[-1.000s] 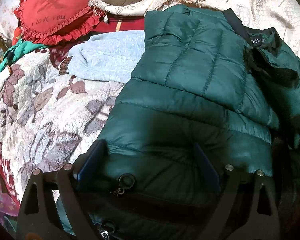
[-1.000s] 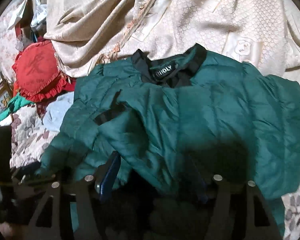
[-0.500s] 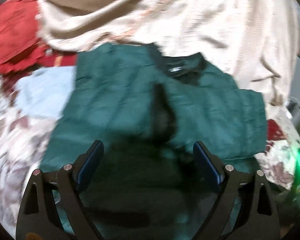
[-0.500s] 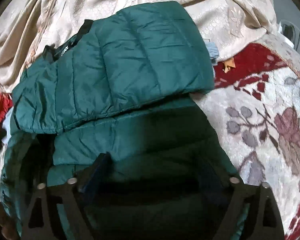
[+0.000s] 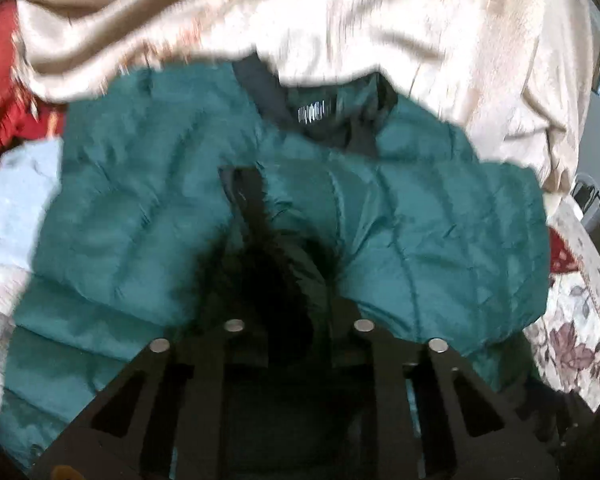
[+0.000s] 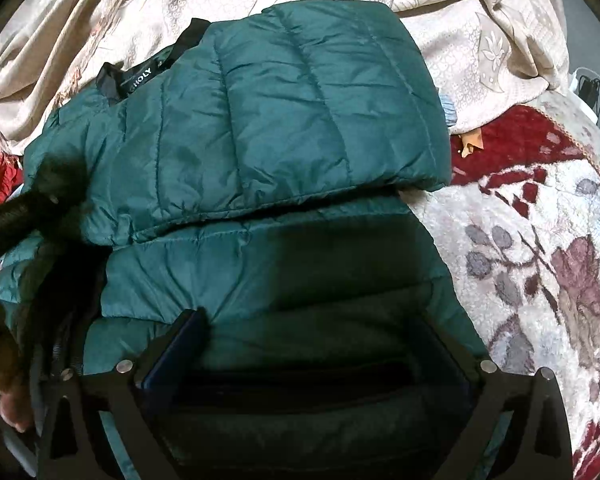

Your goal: Fold large clothes

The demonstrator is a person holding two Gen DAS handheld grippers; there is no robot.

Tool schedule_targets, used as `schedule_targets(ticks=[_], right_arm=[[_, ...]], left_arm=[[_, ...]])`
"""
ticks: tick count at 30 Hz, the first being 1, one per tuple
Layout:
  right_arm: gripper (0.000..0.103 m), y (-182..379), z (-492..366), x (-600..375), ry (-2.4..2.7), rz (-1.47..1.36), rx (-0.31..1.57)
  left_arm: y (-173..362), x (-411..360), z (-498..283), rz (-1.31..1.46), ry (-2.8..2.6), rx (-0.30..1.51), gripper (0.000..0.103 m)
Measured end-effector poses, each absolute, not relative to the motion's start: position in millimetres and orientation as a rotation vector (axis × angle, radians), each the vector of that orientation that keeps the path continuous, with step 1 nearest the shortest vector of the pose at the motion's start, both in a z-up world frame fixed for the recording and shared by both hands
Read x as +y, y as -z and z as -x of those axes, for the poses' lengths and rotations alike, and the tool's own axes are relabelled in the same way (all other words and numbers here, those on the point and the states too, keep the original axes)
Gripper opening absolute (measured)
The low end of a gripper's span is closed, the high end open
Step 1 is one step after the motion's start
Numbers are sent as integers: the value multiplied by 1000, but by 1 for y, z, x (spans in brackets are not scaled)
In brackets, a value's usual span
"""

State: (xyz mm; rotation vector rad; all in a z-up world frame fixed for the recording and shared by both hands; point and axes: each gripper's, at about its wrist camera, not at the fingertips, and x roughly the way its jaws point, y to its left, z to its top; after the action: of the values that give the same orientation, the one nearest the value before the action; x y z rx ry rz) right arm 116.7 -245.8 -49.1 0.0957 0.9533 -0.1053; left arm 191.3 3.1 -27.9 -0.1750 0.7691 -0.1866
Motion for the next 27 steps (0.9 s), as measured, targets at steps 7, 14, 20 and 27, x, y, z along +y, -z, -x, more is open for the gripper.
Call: schedule_targets(ticks=[7, 14, 20, 27], right_arm=[[103, 49, -117, -245, 108, -89, 952], [103, 51, -118, -245, 101, -101, 953], [103, 50, -119, -251, 87, -132, 964], [102, -13, -101, -272, 57, -230, 621]], left_arm=[[0, 75, -185, 298, 69, 630, 15], [26, 97, -192, 285, -44, 745, 20], [2, 108, -165, 283, -234, 606, 50], [-11, 58, -169, 122, -74, 528, 59]])
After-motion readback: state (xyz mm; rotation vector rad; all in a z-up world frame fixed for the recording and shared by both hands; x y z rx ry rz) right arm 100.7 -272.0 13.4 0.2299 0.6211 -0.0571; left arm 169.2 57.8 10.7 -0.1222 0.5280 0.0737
